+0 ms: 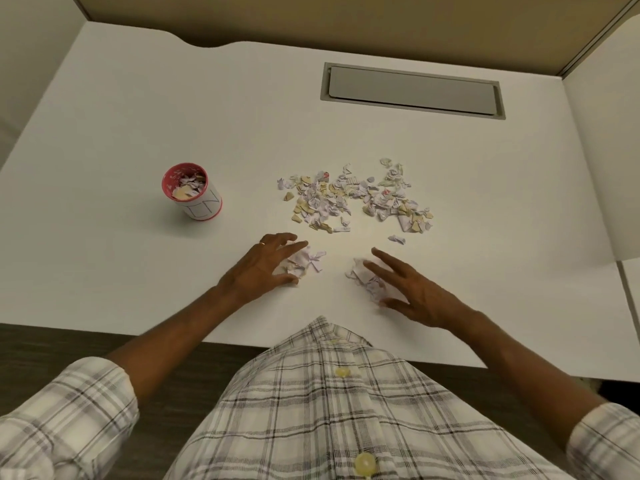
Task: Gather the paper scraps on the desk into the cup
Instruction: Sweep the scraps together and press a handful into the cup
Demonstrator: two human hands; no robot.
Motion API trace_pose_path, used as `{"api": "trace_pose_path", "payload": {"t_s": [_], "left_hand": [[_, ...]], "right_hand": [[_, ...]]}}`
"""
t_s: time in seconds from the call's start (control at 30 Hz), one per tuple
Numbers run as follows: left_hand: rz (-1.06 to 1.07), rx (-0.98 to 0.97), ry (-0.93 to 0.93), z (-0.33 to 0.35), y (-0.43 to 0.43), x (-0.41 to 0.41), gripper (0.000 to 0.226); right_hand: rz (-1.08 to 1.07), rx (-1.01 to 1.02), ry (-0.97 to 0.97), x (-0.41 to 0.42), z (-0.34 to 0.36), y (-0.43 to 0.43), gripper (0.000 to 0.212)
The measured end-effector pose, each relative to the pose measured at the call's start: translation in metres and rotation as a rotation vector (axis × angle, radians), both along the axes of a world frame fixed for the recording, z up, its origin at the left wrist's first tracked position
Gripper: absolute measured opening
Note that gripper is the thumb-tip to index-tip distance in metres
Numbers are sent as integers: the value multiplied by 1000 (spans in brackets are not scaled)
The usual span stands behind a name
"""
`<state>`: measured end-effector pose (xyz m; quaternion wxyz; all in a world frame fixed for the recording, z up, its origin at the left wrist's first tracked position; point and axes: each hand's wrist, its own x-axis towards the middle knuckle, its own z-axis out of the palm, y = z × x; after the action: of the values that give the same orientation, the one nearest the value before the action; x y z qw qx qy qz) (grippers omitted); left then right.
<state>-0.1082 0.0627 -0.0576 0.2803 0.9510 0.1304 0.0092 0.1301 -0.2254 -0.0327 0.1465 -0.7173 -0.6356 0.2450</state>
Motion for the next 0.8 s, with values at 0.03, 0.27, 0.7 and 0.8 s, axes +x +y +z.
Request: {"api": "trace_pose_path", "payload": {"t_s": [0.03, 0.27, 0.7, 0.8], "left_hand": [[-37, 23, 12, 0, 3, 1, 76], [-116, -106, 158, -1, 15, 20, 54], [-26, 230, 155, 34, 17, 27, 73], [209, 52, 233, 33, -9, 29, 76]], "right_hand": [[54, -10, -32, 3, 1, -1, 81], [105, -74, -176, -13, -11, 28, 64], [-50, -178, -354, -42, -11, 36, 73], [-52, -179, -399, -41, -12, 41, 68]]}}
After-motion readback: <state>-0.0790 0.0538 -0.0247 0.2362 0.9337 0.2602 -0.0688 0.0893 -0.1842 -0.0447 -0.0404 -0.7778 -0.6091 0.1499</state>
